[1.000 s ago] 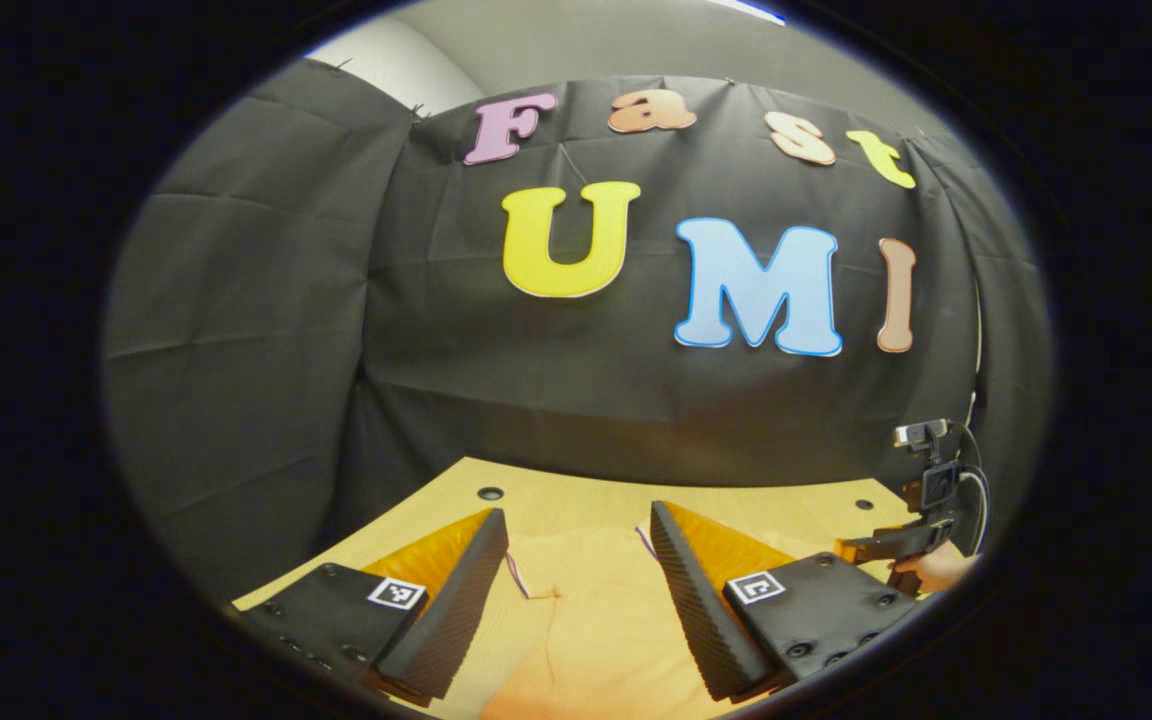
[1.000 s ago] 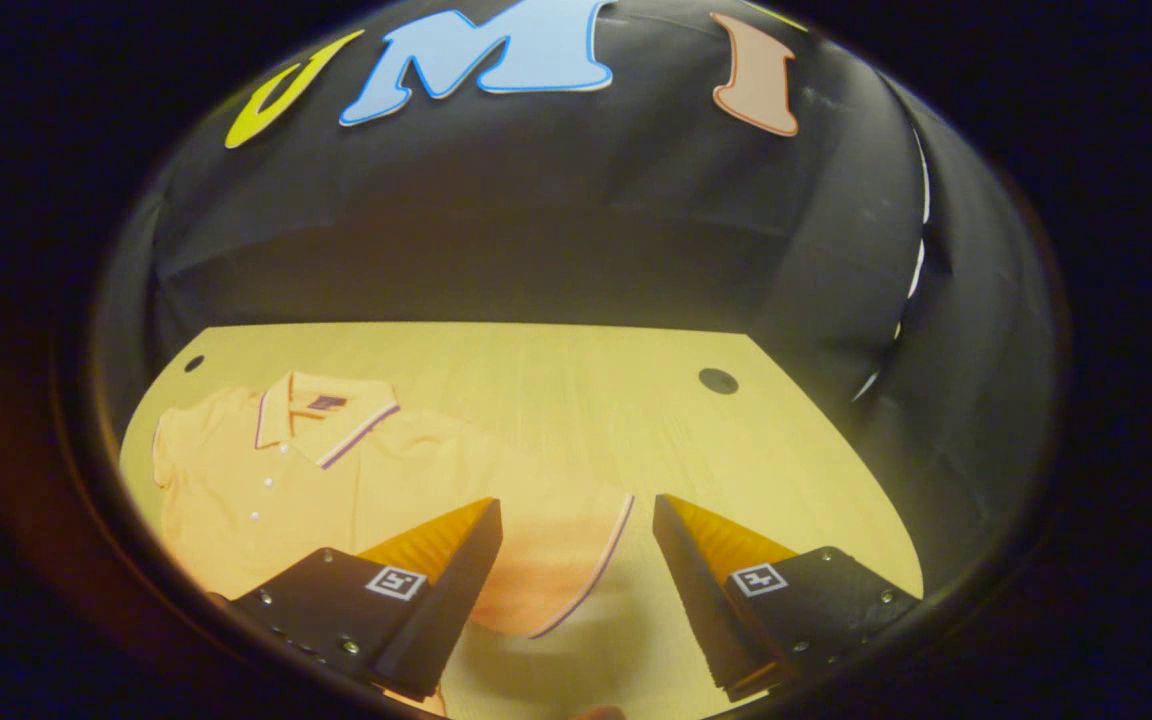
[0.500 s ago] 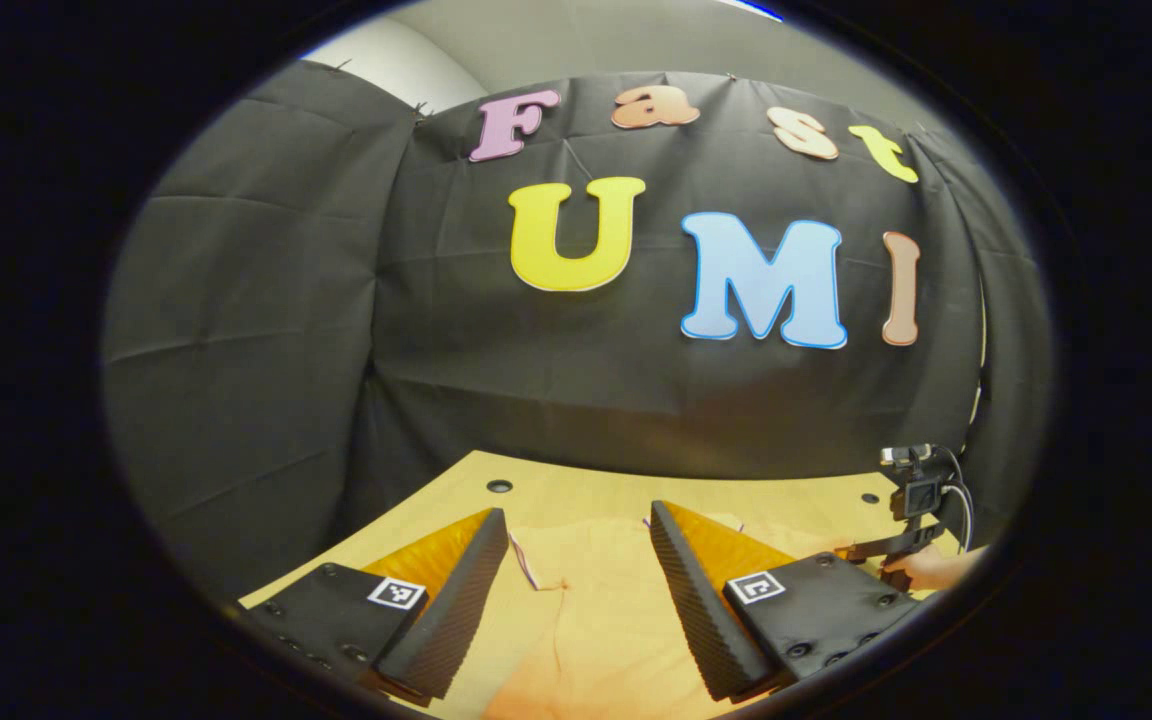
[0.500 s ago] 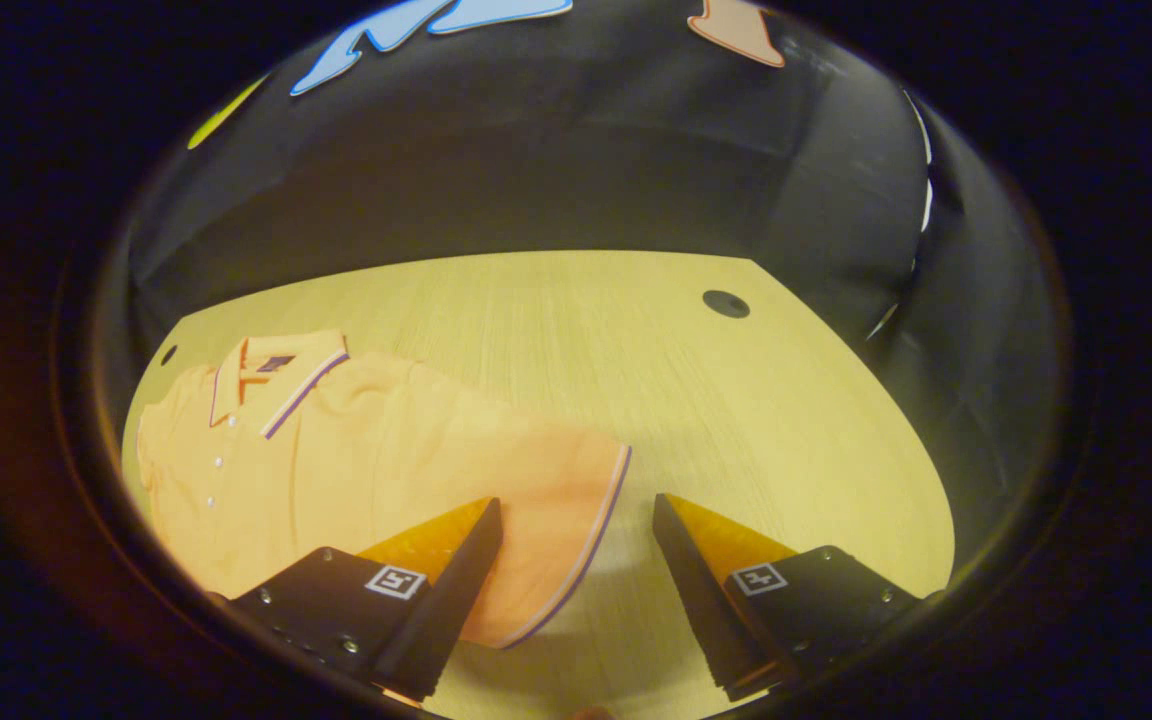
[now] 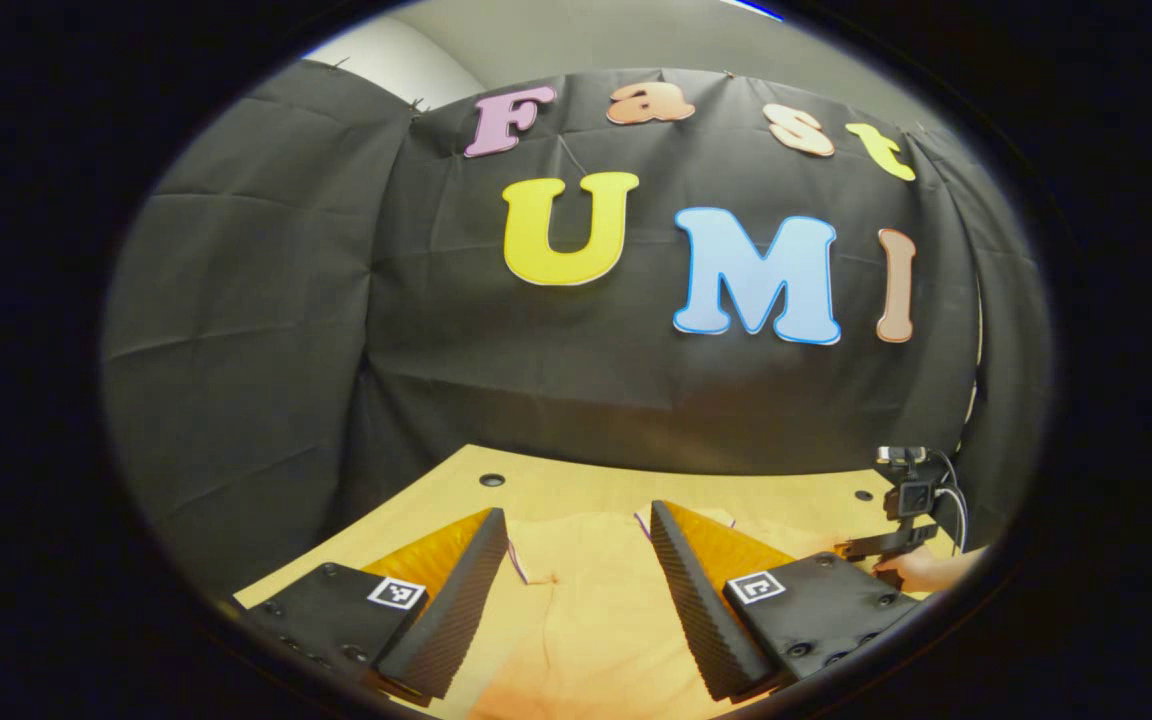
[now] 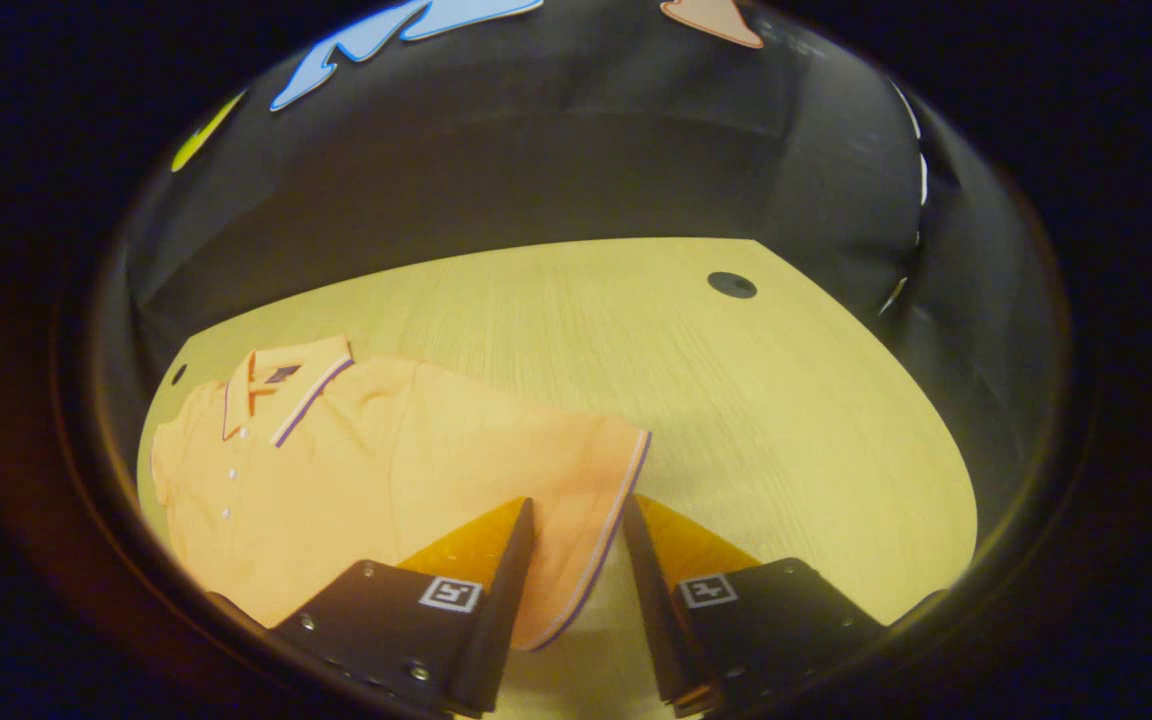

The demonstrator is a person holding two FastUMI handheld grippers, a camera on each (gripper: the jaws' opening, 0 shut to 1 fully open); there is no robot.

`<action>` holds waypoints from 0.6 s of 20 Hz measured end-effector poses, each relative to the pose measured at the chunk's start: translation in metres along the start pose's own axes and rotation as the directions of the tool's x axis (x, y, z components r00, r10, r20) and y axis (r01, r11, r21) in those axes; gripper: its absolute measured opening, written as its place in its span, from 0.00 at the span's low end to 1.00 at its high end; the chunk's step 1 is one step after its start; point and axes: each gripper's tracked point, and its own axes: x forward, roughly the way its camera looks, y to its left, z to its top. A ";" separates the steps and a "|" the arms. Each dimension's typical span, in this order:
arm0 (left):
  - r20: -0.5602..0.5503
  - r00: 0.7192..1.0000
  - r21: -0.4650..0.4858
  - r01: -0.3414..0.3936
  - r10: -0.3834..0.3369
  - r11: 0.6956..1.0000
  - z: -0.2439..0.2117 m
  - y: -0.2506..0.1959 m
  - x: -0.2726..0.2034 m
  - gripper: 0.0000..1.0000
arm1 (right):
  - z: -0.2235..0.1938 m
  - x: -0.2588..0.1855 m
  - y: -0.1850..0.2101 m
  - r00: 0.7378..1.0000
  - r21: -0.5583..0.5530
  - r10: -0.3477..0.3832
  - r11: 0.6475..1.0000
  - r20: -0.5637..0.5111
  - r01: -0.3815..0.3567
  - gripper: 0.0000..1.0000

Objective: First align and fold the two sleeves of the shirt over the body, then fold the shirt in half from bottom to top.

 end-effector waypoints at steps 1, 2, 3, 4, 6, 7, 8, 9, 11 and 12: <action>0.002 1.000 0.000 -0.002 0.002 1.000 -0.001 0.000 -0.001 0.94 | 0.000 0.001 0.003 1.000 0.001 0.010 1.000 0.000 -0.010 0.49; 0.004 1.000 0.001 -0.004 0.004 1.000 -0.001 0.000 -0.003 0.94 | 0.000 0.000 0.007 1.000 0.004 0.020 1.000 0.001 -0.020 0.33; 0.006 1.000 0.000 -0.008 0.008 1.000 0.000 0.000 -0.005 0.94 | -0.001 0.001 0.010 1.000 0.013 0.023 1.000 -0.007 -0.023 0.25; 0.007 1.000 0.001 -0.012 0.012 1.000 0.001 0.000 -0.006 0.94 | 0.000 0.001 0.011 1.000 0.014 0.020 1.000 -0.005 -0.020 0.11; 0.008 1.000 0.002 -0.021 0.021 1.000 0.000 0.002 -0.010 0.94 | 0.000 0.001 0.013 1.000 0.014 0.017 1.000 -0.006 -0.017 0.02; 0.009 1.000 0.004 -0.025 0.025 1.000 0.001 0.001 -0.012 0.94 | 0.001 -0.001 0.017 1.000 0.018 0.026 1.000 -0.010 -0.026 0.02; 0.012 0.999 0.007 -0.029 0.029 1.000 0.001 0.001 -0.014 0.94 | 0.003 -0.003 0.018 1.000 0.009 0.025 1.000 -0.001 -0.025 0.02; 0.015 0.999 0.010 -0.033 0.033 0.999 0.002 0.004 -0.017 0.94 | 0.007 -0.005 0.016 1.000 -0.009 0.016 1.000 0.015 -0.016 0.02; 0.021 0.999 0.013 -0.040 0.039 0.999 0.005 0.003 -0.020 0.94 | 0.016 -0.014 0.020 0.999 -0.044 0.016 0.999 0.046 -0.014 0.01; 0.021 0.999 0.012 -0.038 0.038 0.999 0.005 0.003 -0.021 0.94 | 0.021 -0.018 0.022 0.998 -0.064 0.016 0.998 0.065 -0.012 0.01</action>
